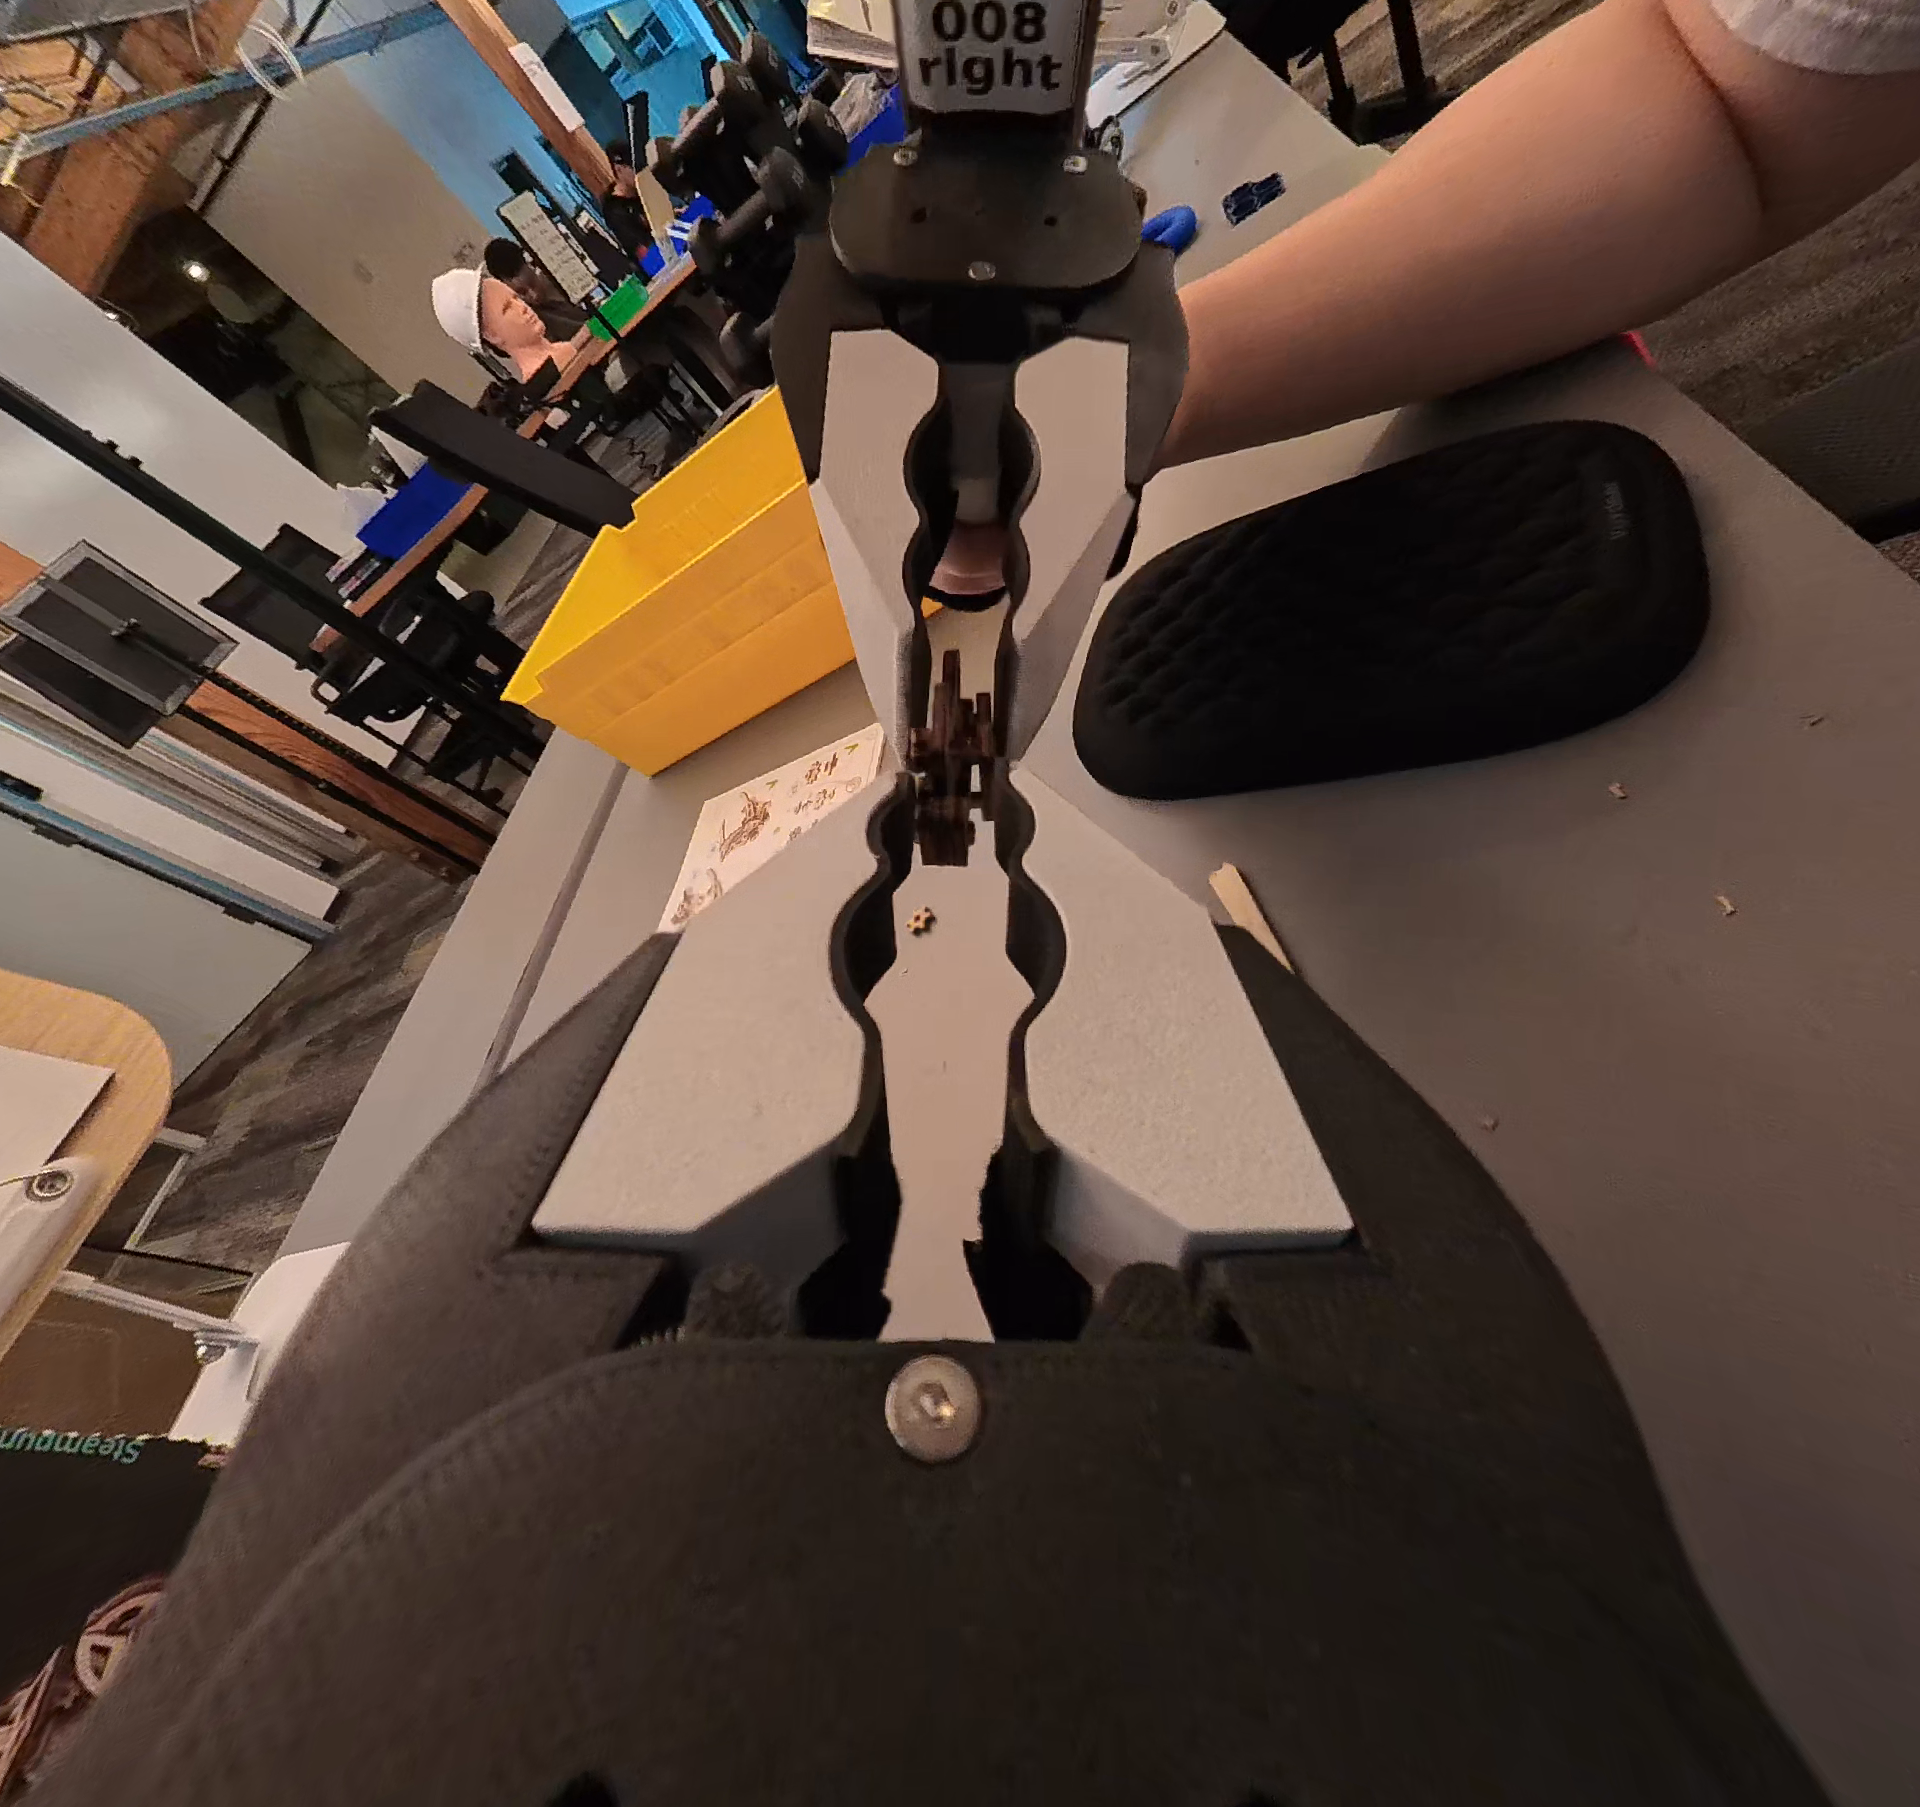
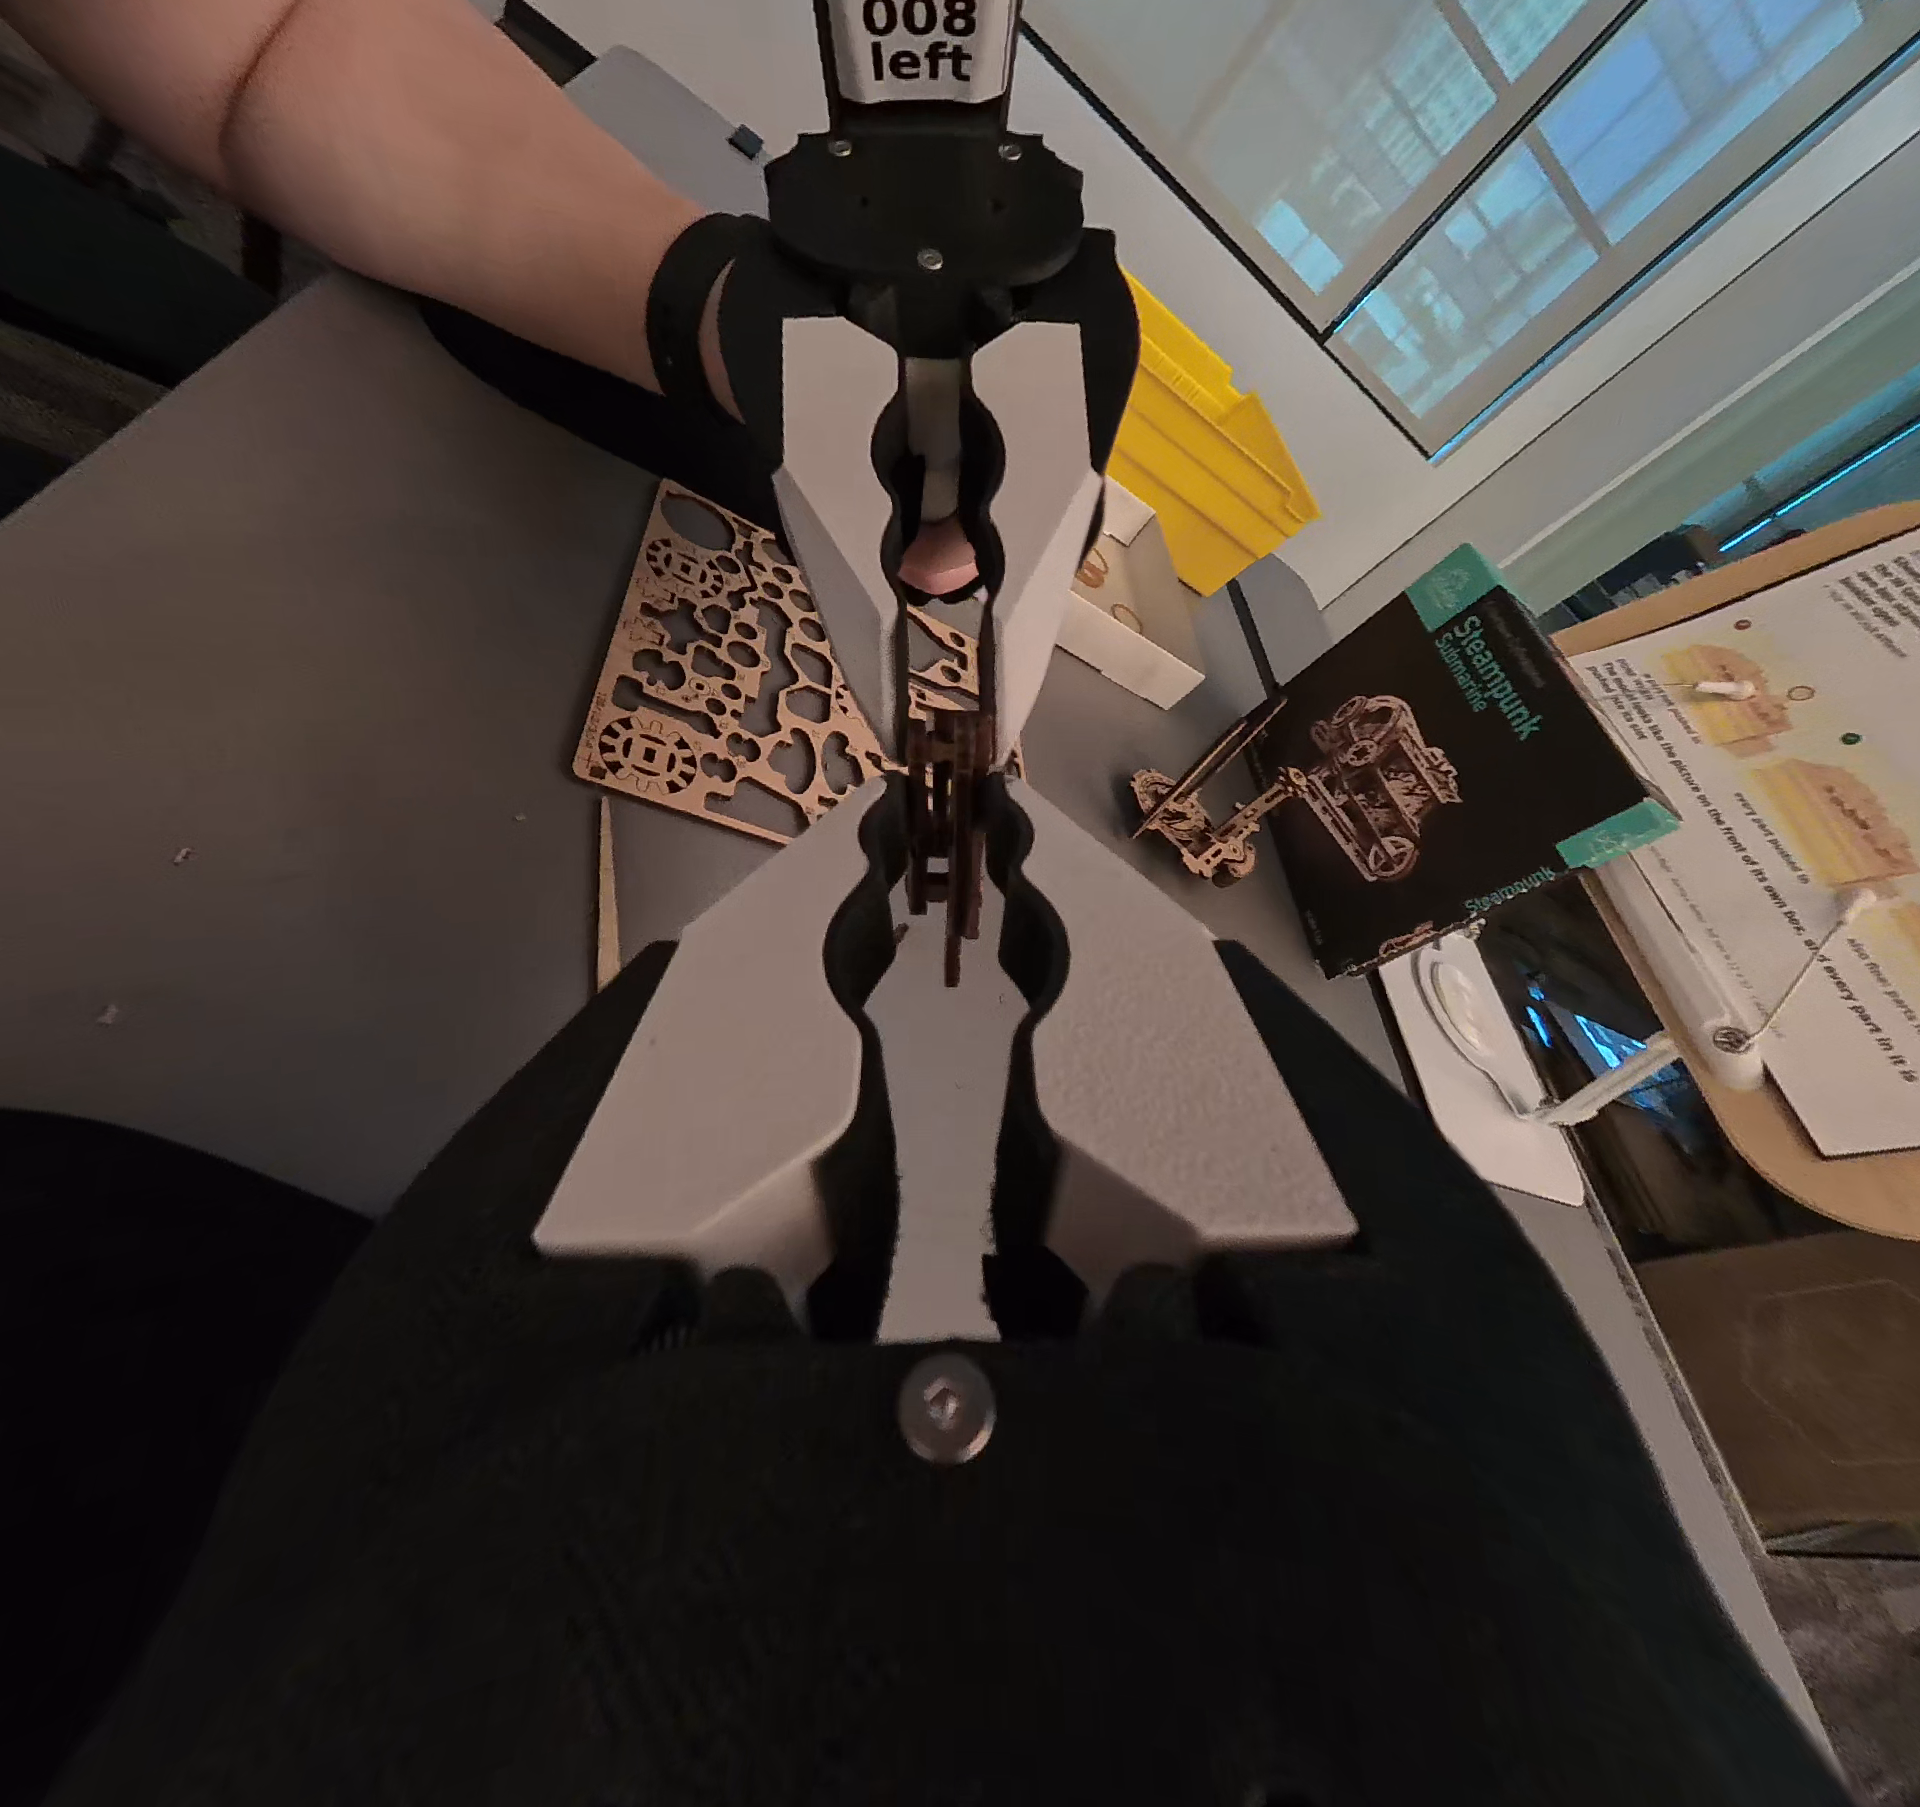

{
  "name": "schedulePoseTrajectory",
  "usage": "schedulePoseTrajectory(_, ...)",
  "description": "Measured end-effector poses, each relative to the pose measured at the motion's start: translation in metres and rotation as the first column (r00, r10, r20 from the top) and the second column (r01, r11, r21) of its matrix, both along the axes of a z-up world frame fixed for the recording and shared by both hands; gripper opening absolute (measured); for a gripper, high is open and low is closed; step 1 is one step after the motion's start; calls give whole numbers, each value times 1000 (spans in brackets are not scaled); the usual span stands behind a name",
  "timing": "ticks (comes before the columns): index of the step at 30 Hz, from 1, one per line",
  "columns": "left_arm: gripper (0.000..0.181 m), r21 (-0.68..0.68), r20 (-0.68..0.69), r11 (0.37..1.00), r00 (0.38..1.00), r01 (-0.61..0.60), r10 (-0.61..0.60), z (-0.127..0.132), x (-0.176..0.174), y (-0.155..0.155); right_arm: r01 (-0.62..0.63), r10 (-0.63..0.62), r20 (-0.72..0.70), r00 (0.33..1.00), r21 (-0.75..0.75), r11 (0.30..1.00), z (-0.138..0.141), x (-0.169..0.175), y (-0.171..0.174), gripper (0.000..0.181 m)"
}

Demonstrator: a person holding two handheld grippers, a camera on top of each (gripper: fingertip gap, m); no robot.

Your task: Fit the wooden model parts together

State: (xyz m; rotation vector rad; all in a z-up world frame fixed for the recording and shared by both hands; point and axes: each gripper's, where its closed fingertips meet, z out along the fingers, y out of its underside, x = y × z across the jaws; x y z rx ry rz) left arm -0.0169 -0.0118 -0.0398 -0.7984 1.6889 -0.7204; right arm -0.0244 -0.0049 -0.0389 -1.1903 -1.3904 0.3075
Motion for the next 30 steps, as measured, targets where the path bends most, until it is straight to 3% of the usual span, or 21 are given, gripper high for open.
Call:
schedulePoseTrajectory(5, 12, 96, -38, 995, 999, -17, 21, -9, 0, 1, 15, -17, 61, 998, 40, 999, -8, -1, 1, 12)
schedulePoseTrajectory(7, 11, 135, -18, 990, 999, -33, 35, -6, 1, 2, 15, -15, 22, 1000, 23, 1000, -5, -2, 3, 12)
schedulePoseTrajectory(17, 13, 72, -25, 997, 1000, -15, 16, -6, -1, 2, 23, -25, 42, 999, 42, 999, -5, -4, 2, 12)
schedulePoseTrajectory(25, 10, 177, -53, 982, 995, -70, 80, -17, 0, 12, 51, -52, 65, 997, 8, 999, -11, -4, 7, 12)
schedulePoseTrajectory(30, 11, 173, -80, 983, 993, -67, 82, -22, -1, 12, 38, -36, 58, 998, -28, 999, -16, -6, 7, 12)
